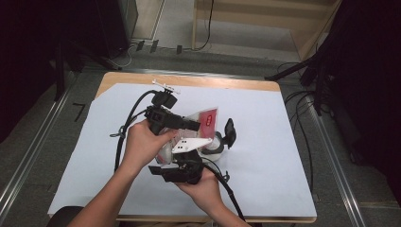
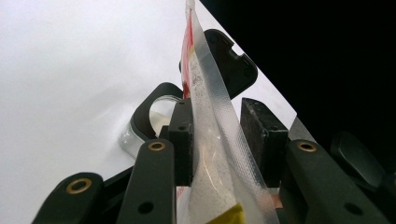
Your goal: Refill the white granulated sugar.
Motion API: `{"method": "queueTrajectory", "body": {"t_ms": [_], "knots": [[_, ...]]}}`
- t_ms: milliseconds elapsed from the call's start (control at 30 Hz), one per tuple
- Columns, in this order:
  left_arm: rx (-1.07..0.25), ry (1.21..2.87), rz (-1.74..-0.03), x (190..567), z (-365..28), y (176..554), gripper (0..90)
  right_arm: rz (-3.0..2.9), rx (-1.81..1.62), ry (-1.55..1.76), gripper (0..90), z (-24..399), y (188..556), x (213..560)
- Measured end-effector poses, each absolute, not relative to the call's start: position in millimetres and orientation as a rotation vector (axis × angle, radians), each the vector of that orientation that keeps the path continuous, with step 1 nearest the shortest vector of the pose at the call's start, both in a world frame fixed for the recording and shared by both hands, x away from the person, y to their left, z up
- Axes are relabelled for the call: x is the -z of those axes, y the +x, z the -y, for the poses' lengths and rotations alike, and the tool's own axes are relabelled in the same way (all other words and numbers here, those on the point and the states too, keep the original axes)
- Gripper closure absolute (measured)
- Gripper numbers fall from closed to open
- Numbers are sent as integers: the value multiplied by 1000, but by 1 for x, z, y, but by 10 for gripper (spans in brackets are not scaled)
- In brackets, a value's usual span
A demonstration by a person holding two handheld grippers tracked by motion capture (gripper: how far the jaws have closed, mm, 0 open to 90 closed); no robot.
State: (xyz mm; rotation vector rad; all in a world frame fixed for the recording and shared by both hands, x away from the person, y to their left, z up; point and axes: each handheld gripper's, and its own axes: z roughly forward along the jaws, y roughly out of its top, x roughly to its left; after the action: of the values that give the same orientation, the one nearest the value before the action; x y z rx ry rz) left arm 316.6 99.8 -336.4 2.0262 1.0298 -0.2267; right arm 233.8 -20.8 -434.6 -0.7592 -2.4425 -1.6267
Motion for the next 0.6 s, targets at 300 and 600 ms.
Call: {"method": "queueTrajectory", "body": {"t_ms": [300,600], "knots": [[210,2038,-1023,335,-98,315,669,2446,1630,-766,629,21,233,434],[214,2035,-1024,335,-98,315,668,2444,1628,-768,630,21,234,434]]}}
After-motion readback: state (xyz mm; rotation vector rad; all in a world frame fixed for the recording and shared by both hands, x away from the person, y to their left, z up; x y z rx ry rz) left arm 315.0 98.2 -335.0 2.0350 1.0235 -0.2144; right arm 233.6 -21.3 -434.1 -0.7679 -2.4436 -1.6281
